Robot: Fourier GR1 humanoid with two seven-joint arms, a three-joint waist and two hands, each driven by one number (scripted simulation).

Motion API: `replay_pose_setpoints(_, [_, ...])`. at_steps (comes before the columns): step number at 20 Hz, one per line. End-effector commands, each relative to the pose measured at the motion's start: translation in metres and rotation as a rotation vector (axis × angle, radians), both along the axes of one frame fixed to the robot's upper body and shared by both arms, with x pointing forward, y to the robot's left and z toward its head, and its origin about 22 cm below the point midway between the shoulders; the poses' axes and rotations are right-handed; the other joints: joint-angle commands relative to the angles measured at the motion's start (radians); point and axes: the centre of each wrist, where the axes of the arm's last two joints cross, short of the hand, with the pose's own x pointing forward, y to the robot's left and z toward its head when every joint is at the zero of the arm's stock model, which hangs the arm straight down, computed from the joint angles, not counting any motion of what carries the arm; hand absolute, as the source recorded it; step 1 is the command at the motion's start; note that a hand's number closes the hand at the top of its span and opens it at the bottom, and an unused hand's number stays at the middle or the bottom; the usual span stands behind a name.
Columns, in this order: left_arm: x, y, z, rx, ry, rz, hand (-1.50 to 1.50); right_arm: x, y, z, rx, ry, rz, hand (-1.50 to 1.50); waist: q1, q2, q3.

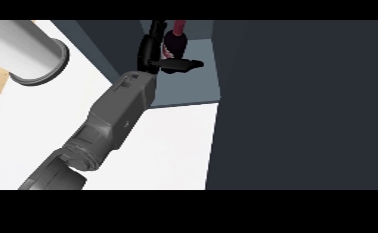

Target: Pick up the wine, place it into the cabinet and close the cabinet

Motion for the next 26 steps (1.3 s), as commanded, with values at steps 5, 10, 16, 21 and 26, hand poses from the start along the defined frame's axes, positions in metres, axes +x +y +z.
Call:
replay_pose_setpoints(5, [0.008, 0.021, 0.014, -0.158, -0.044, -0.161, -1.5, -0.024, -0.001, 0.006, 0.006, -0.004, -0.05, -1.5, 0.069, -0.034, 0.008])
replay_pose_setpoints(10, [0.001, -0.015, 0.025, -0.148, -0.054, -0.215, -1.5, -0.022, -0.003, 0.011, -0.006, 0.009, -0.07, -1.5, 0.094, -0.043, 0.009])
replay_pose_setpoints(16, [-0.031, -0.056, 0.021, -0.173, -0.082, -0.283, -1.5, -0.019, -0.006, 0.012, 0.012, 0.026, -0.076, -1.5, 0.103, -0.048, 0.009])
replay_pose_setpoints(21, [-0.057, -0.084, 0.055, -0.163, -0.088, -0.345, -1.5, -0.016, 0.001, 0.009, -0.002, 0.017, -0.096, -1.5, 0.116, -0.053, 0.009])
replay_pose_setpoints(26, [-0.113, -0.097, 0.056, -0.219, -0.067, -0.354, -1.5, -0.019, -0.002, 0.007, -0.008, 0.019, -0.08, -1.5, 0.115, -0.052, 0.009])
